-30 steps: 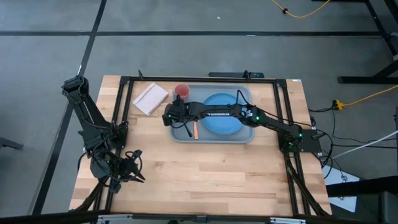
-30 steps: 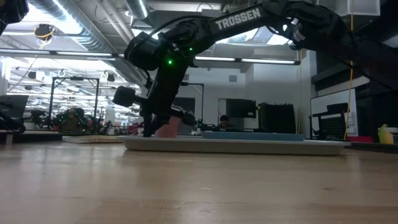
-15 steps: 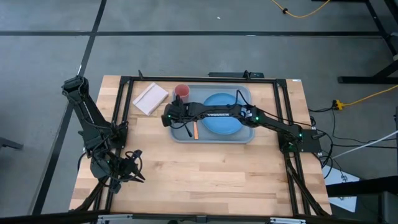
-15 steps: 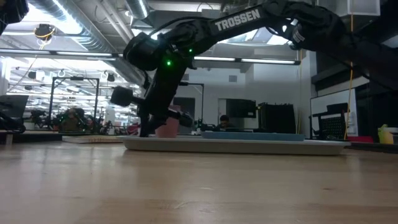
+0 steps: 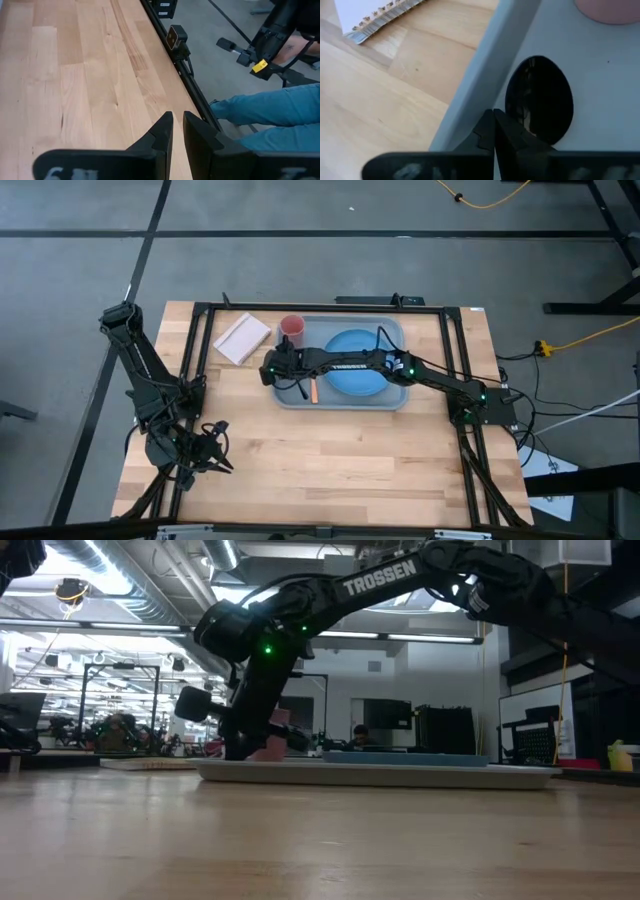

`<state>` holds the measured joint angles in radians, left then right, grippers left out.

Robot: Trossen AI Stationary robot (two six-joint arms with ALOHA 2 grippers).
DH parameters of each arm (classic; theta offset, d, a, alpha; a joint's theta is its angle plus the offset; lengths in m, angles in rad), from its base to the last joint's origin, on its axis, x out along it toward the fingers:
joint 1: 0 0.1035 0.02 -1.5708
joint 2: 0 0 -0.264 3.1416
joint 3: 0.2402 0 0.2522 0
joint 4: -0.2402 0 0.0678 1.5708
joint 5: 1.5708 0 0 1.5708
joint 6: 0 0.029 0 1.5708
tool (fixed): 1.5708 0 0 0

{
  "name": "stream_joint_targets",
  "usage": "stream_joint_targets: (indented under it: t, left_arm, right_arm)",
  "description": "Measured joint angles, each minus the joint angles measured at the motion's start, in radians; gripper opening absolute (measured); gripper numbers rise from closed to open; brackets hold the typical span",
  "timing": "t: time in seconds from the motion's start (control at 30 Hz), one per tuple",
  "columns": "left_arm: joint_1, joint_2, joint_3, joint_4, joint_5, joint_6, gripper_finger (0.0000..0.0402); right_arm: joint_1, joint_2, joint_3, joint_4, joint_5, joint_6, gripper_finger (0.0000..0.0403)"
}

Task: Pick and place plate/cup/fork/spoon on tray
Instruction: Put the black spoon on the gray serving tray to the left of the orange fork

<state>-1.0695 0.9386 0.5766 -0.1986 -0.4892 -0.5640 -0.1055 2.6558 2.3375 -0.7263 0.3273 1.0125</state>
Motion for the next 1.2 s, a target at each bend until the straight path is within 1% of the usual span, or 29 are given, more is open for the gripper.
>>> stream_joint_targets:
  t: [0.1,0.53,0.63,1.2]
  left_arm:
    - [0.0,0.0,0.0,0.0,0.0,0.0,0.0037]
    - [0.0,0.0,0.0,0.0,0.0,0.0,0.0037]
    - [0.0,0.0,0.0,0.0,0.0,0.0,0.0037]
    - [0.0,0.0,0.0,0.0,-0.001,0.0,0.0037]
  right_arm:
    - [-0.001,0.001,0.0,-0.001,0.016,-0.002,0.0]
    - [0.0,0.001,0.011,0.01,0.023,-0.028,0.0]
    - [0.001,0.001,0.018,0.018,0.042,-0.038,0.0]
    - [-0.003,-0.008,0.018,-0.041,0.047,-0.049,0.0]
